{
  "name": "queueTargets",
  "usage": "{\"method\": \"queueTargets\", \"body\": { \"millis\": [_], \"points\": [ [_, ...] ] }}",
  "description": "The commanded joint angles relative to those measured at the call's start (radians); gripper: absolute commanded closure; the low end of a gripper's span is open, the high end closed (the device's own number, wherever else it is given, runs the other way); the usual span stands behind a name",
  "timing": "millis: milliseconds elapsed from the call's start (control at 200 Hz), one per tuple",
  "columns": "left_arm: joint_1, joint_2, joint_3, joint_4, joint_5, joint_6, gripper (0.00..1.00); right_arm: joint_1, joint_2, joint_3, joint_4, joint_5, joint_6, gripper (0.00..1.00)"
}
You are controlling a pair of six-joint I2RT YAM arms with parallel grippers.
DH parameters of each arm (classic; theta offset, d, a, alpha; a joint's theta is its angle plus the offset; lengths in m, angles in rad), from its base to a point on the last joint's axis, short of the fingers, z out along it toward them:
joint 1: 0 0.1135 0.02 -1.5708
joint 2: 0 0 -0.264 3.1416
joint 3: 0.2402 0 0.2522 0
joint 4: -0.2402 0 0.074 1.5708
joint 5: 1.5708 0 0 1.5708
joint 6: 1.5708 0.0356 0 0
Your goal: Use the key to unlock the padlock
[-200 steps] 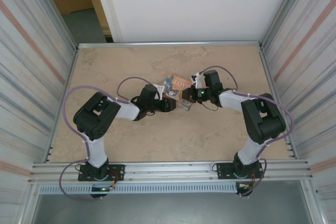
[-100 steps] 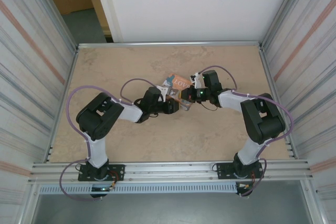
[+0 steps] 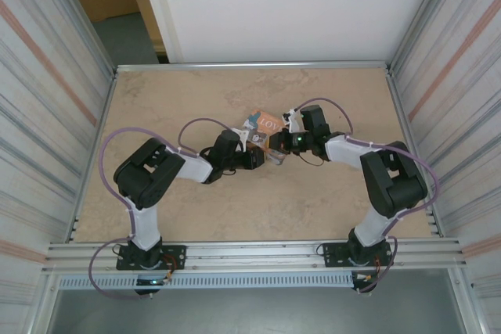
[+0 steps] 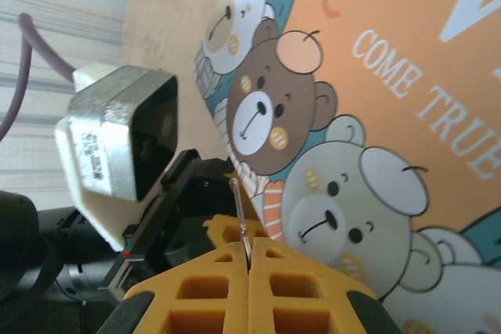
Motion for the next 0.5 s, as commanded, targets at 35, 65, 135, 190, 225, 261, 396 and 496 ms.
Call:
{"method": "queueTargets", "body": {
  "millis": [35, 65, 135, 190, 225, 261, 396, 496],
  "points": [
    [-0.014, -0.054, -0.002, -0.022, -0.008, 0.002, 0.75, 0.002, -0.135, -0.012, -0.097, 0.048, -0.091, 1.0],
    [-0.015, -0.064, -0.003, -0.032, -0.007, -0.002, 0.76, 0.002, -0.159, -0.02, -0.116, 0.059, -0.107, 1.0],
    [-0.023, -0.084, -0.003, -0.049, -0.005, -0.015, 0.77, 0.003, -0.219, -0.044, -0.159, 0.086, -0.145, 1.0],
    [-0.027, -0.099, -0.002, -0.067, -0.001, -0.029, 0.78, 0.009, -0.266, -0.065, -0.193, 0.11, -0.178, 1.0],
    [-0.031, -0.108, 0.0, -0.077, 0.003, -0.037, 0.79, 0.014, -0.299, -0.082, -0.214, 0.126, -0.197, 1.0],
    [-0.036, -0.12, 0.003, -0.094, 0.005, -0.049, 0.79, 0.022, -0.328, -0.098, -0.234, 0.144, -0.223, 1.0],
    [-0.044, -0.165, 0.019, -0.176, 0.019, -0.099, 0.81, 0.085, -0.459, -0.175, -0.285, 0.246, -0.304, 1.0],
    [-0.046, -0.196, 0.032, -0.251, 0.027, -0.149, 0.85, 0.144, -0.531, -0.228, -0.302, 0.318, -0.349, 1.0]
  ]
}}
